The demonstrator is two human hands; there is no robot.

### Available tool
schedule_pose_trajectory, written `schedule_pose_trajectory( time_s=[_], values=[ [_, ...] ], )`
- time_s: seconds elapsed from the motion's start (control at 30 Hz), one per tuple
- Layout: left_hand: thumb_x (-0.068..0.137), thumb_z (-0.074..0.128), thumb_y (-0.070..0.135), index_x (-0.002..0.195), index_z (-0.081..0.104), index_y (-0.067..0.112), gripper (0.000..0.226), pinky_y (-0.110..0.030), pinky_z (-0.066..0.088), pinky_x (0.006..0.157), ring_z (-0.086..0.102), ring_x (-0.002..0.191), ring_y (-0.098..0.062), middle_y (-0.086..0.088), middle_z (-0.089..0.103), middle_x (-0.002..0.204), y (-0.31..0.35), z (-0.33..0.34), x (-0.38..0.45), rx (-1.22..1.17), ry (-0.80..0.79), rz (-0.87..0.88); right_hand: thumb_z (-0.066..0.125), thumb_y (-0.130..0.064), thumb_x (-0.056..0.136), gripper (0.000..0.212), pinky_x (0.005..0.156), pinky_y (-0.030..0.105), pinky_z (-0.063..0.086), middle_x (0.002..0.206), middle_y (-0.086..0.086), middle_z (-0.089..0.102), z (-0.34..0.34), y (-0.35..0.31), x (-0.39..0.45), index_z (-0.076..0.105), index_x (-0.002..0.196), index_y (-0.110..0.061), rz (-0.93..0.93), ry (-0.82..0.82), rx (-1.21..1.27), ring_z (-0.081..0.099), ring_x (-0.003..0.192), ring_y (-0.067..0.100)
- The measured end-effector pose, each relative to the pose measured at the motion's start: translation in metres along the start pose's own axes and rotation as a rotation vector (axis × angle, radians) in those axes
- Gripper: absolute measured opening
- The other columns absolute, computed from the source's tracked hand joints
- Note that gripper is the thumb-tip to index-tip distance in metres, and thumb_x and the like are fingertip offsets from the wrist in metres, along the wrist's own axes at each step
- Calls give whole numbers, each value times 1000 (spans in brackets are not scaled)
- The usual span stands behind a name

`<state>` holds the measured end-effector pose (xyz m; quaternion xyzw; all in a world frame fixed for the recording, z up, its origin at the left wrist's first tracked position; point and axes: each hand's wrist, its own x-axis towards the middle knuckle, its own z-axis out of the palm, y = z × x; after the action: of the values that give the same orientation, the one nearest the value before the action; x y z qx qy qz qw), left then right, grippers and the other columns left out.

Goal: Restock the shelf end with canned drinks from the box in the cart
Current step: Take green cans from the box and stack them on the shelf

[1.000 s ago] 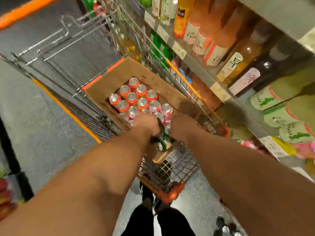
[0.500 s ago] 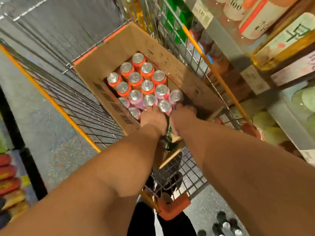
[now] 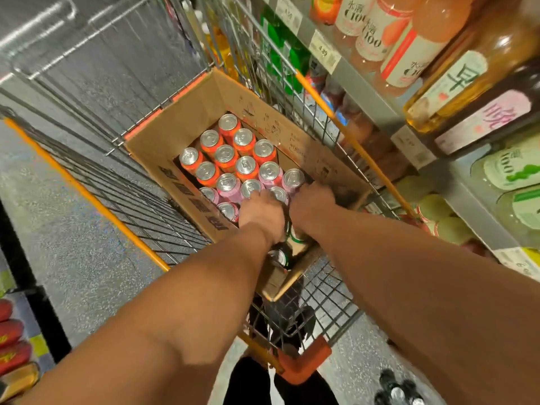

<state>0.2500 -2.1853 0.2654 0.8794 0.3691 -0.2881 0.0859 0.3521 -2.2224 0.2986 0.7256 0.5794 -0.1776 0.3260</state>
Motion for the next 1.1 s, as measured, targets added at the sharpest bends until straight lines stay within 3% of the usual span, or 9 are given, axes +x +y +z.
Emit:
schedule_pose_trajectory(
  time_s=[0.17, 0.27, 0.37, 0.5, 0.63, 0.77, 0.83, 0.93, 1.1],
  values=[
    [67, 71, 36, 93, 58, 19, 34, -31, 45, 70, 61, 92, -26, -6, 63, 100, -15, -59, -37, -243, 123, -12, 72, -45, 72, 51, 72, 33, 45, 102, 4, 59, -55, 39, -55, 65, 112, -15, 19, 72, 161, 61, 100, 27],
    [69, 70, 28, 103, 51, 10, 42, -35, 51, 71, 64, 97, -33, -13, 62, 105, -23, -101, -65, -387, 160, -14, 75, -44, 66, 49, 62, 25, 50, 80, 1, 53, -86, 65, -99, 63, 101, -11, 121, 75, 351, 62, 79, 19],
    [75, 63, 21, 113, 46, 4, 45, -37, 48, 68, 61, 101, -37, -16, 59, 109, -25, -143, -88, -453, 199, 30, 74, -44, 60, 38, 42, 19, 36, 69, 0, 56, -105, 89, -141, 59, 73, -12, 204, 153, 554, 58, 61, 15],
    [72, 74, 25, 108, 39, 11, 52, -32, 40, 65, 59, 92, -32, -8, 55, 95, -13, -209, -138, -579, 287, 132, 72, -56, 61, 70, 57, 24, 38, 87, 2, 47, -132, 121, -214, 52, 106, -7, 327, 292, 741, 53, 85, 24],
    [62, 83, 31, 110, 46, 16, 61, -27, 41, 63, 58, 84, -24, -5, 61, 99, 16, -263, -193, -695, 415, 262, 77, -48, 57, 80, 56, 26, 38, 92, 3, 49, -142, 152, -298, 44, 118, -8, 438, 435, 971, 51, 81, 22],
    [64, 84, 30, 120, 45, 19, 69, -34, 52, 83, 62, 99, -25, -4, 62, 111, 51, -307, -249, -791, 539, 413, 80, -45, 59, 82, 58, 27, 41, 109, 7, 57, -143, 184, -387, 45, 125, -11, 505, 591, 1082, 56, 90, 24],
    [63, 85, 35, 123, 43, 20, 74, -38, 53, 90, 62, 103, -24, -3, 61, 116, 71, -330, -279, -806, 575, 474, 78, -47, 61, 68, 65, 28, 45, 112, 7, 61, -143, 198, -432, 55, 116, -14, 530, 675, 1060, 58, 93, 24],
    [61, 82, 40, 118, 44, 24, 71, -29, 53, 78, 63, 94, -15, 2, 64, 110, 106, -363, -324, -802, 623, 602, 75, -45, 64, 38, 54, 26, 40, 93, 6, 62, -143, 216, -496, 55, 84, -21, 570, 836, 1057, 56, 77, 20],
    [47, 75, 50, 118, 54, 25, 78, -38, 57, 88, 65, 96, -16, 1, 67, 109, 169, -409, -396, -826, 668, 760, 70, -57, 60, 83, 70, 30, 40, 116, 10, 59, -143, 240, -589, 47, 125, -12, 696, 1041, 1096, 58, 105, 31]
  ],
)
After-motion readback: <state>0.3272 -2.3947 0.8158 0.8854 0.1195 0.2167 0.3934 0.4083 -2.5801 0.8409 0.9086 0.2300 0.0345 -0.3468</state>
